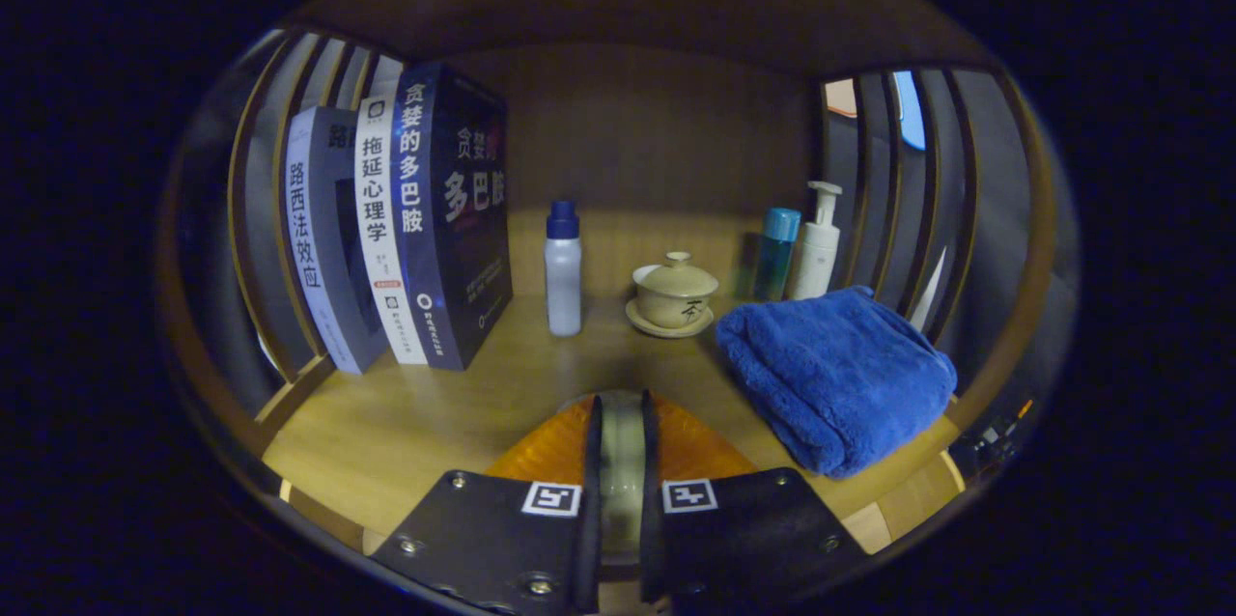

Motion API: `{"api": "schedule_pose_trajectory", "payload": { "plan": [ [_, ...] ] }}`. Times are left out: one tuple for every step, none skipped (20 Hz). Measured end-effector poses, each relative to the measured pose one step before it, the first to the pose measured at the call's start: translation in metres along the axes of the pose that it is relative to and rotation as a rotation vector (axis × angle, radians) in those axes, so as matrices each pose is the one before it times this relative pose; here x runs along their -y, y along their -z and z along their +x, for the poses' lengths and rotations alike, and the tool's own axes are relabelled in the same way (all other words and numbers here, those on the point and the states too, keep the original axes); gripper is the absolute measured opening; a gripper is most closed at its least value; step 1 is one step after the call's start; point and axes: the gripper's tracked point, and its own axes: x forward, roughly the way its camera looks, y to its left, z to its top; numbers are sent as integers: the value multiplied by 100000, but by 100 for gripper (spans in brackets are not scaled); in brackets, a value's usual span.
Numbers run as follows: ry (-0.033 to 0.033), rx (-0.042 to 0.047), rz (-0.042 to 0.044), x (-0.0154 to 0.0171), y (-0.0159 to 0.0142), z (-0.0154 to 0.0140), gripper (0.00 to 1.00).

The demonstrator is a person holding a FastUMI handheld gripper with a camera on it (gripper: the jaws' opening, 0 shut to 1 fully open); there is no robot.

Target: Pull open the drawer, take out the items inside it, and place them on the countertop above the cabinet.

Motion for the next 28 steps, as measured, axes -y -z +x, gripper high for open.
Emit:
{"api": "schedule_pose_trajectory", "payload": {
  "plan": [
    [-545,-603,1427,-44,-51,446,17],
    [-284,-282,1398,112,-77,242,17],
    [-274,-487,1348,48,-222,238,17],
    [-219,-223,1284,-113,-10,101,17],
    [-33,-482,1187,31,-41,8,17],
    [318,-184,1212,-36,6,98,17],
    [1163,966,-134,87,-176,-53,17],
    [1246,1256,-866,128,-190,7,17],
    [1713,1120,-1018,153,-5,-67,17],
    [435,782,-774,-147,27,-44,19],
    [1110,611,-1170,-11,-34,-281,22],
    [833,-149,-198,175,271,16,23],
    [420,-449,11,-131,-120,-493,32],
    [-636,-70,902,-62,-70,-556,41],
    [-2884,1189,830,-587,-607,-1142,45],
    [202,915,683,342,-336,-351,57],
    [1140,2467,766,390,-793,-876,69],
    [-221,2124,1072,110,-793,-794,71],
    [-1168,1777,1395,-54,-791,-1062,74],
    [-2268,1021,1731,-354,-634,-1191,78],
    [-1181,465,1123,73,-523,-1239,85],
    [-1631,703,266,-7,-400,-1300,87],
    [496,-674,-584,449,-221,-1210,96],
    [2128,303,-894,679,-140,-1271,97],
    [1504,500,-1695,566,-290,-1329,99],
    [970,525,-1326,600,-357,-1488,99],
    [744,696,-1016,432,-380,-1500,99],
    [453,841,-1247,454,-280,-1581,99]
  ]
}}
